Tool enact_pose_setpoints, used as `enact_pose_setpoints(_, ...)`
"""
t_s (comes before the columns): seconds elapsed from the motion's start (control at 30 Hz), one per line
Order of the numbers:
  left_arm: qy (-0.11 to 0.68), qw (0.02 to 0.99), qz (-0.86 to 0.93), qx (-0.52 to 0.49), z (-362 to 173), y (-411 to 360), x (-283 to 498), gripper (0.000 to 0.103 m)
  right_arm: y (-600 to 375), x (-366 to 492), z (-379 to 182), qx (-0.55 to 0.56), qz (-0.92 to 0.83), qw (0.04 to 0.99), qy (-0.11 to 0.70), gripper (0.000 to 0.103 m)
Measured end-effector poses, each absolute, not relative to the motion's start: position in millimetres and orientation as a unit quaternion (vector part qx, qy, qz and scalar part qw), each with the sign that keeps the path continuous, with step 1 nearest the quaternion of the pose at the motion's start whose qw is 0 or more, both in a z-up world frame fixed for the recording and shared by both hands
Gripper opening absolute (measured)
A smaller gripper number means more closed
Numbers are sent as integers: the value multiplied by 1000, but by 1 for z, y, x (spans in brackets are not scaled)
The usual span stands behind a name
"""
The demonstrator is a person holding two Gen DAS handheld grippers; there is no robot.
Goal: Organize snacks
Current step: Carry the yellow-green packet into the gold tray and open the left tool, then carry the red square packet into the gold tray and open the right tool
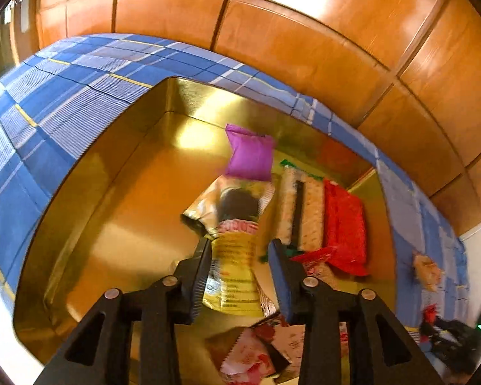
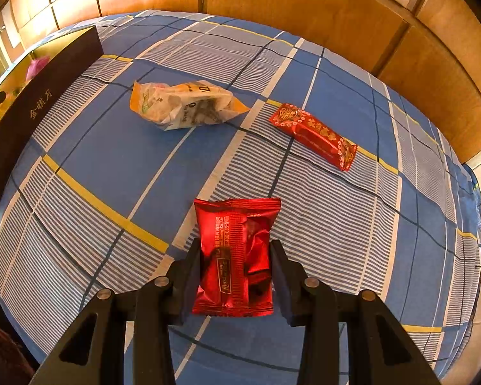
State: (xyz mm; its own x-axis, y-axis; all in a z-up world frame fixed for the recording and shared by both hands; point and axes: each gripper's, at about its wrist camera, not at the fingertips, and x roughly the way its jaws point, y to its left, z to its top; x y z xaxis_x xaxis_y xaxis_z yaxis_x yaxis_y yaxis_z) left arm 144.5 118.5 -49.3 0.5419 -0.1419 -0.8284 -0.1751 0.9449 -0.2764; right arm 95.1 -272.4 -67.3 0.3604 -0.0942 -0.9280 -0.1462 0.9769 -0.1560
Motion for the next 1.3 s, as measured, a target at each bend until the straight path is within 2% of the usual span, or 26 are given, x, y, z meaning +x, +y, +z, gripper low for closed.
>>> enact_pose_setpoints(0.1, 467, 871, 19, -149, -46, 114, 133, 38, -272, 96, -68, -111, 17, 818, 564, 41)
enact_pose_setpoints(0.2, 452, 883, 35, -122, -40, 104, 116, 47, -269, 95, -68, -122, 17, 818, 562, 41)
enact_pose_setpoints(0.53, 415, 906, 17, -82, -18, 80, 80, 51, -265, 94, -68, -133, 14, 819, 558, 41)
enact_pose_setpoints(1.3, 382, 922, 8, -61, 0, 79, 45, 51, -258, 85, -66, -142, 6, 823, 550, 41)
